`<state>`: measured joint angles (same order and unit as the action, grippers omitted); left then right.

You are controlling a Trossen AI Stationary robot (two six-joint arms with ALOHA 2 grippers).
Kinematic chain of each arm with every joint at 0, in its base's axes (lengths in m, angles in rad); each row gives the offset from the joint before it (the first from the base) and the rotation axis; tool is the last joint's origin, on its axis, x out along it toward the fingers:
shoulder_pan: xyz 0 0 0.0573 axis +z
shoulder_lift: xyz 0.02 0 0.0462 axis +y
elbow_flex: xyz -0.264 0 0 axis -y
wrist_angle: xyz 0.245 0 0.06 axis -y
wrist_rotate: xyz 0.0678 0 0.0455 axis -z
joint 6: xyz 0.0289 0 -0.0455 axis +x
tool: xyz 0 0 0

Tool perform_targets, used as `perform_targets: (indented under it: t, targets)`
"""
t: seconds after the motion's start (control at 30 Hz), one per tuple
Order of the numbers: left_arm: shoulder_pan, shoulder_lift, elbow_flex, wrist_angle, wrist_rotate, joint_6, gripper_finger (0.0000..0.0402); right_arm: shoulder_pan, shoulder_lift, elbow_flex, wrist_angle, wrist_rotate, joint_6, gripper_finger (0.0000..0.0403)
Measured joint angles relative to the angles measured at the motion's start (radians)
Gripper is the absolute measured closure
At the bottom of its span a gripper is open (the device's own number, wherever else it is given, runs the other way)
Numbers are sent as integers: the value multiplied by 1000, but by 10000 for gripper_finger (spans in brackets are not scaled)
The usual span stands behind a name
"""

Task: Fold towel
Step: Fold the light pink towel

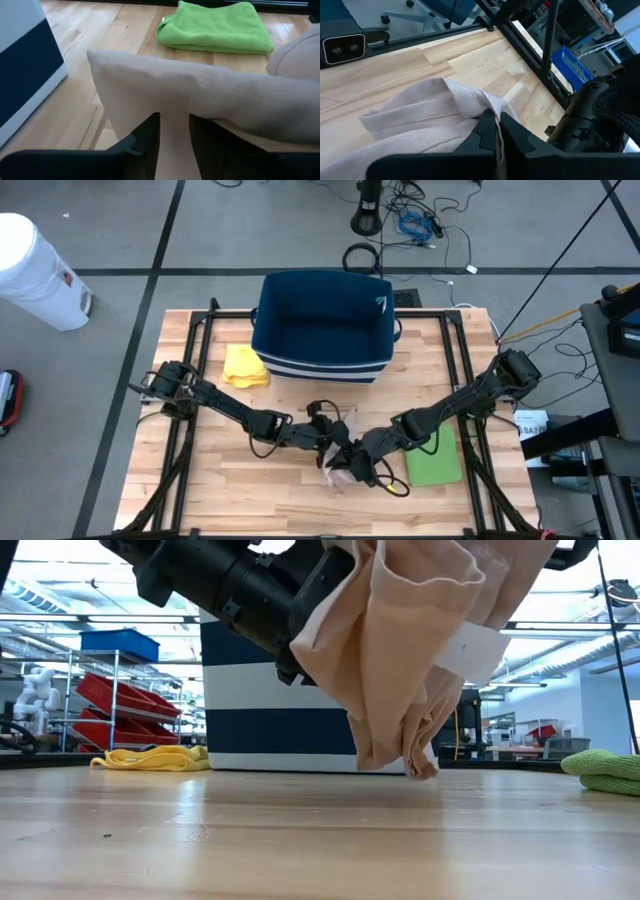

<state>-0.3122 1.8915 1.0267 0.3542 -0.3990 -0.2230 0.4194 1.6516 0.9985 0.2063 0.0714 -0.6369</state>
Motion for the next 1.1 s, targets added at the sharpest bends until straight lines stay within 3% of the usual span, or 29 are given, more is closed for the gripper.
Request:
perform_targets:
  t: [0.23, 0.47, 0.7, 0.93, 1.1]
  targets:
    - [-3, 0, 0, -58, -12, 32, 289, 0, 1, 0, -43, 8, 30, 403]
    - [-25, -3, 0, -159, -138, 96, 254, 0, 3, -1, -79, 7, 44, 403]
    - [-59, -98, 0, -388, -394, 84, 219, -14, 3, -1, -60, 2, 3, 403]
    - [-73, -150, 2, -642, -355, -115, 218, -27, 3, -1, -59, 4, -15, 403]
    - [-73, -151, 2, -759, -200, -240, 218, -27, -2, -1, -55, 7, -29, 403]
